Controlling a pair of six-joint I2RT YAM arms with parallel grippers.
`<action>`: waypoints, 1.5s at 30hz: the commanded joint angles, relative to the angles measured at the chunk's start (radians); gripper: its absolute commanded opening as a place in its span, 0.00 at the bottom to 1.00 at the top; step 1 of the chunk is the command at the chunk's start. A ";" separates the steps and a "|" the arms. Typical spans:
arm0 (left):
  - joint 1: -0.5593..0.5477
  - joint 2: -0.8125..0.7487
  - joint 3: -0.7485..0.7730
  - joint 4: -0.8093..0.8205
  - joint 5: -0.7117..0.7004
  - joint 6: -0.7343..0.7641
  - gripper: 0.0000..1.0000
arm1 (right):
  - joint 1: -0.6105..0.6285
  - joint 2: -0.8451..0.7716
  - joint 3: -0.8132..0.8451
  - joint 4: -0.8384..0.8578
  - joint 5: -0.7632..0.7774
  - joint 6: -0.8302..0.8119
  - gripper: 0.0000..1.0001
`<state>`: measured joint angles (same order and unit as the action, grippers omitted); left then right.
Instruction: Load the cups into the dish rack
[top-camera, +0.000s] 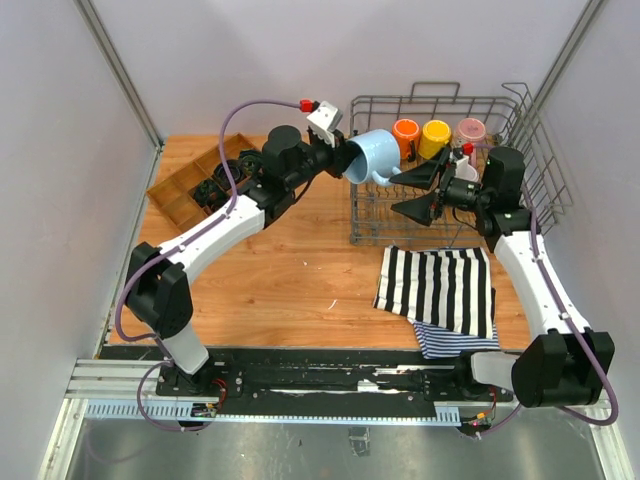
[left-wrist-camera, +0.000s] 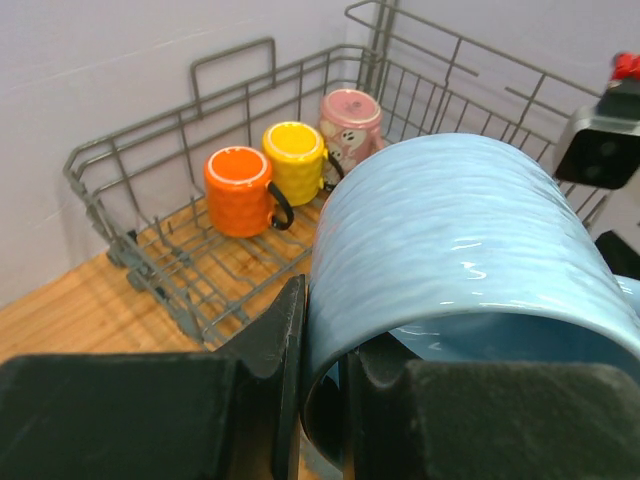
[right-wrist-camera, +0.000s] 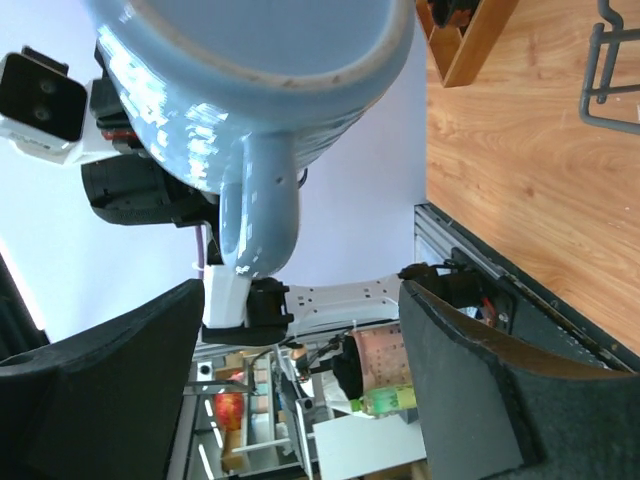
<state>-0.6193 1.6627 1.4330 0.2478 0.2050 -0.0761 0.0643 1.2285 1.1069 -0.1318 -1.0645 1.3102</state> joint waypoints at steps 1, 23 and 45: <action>-0.001 0.005 0.075 0.223 0.069 -0.035 0.01 | 0.018 0.021 -0.046 0.284 -0.026 0.216 0.78; 0.013 0.046 0.073 0.314 0.152 -0.114 0.01 | 0.122 0.166 -0.040 0.620 0.037 0.428 0.30; 0.032 -0.045 -0.027 0.271 0.075 -0.138 0.77 | 0.095 0.118 -0.045 0.646 0.154 0.368 0.01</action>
<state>-0.5907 1.6917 1.4338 0.4480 0.3046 -0.2001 0.1642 1.3754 1.0473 0.4267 -0.9314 1.7233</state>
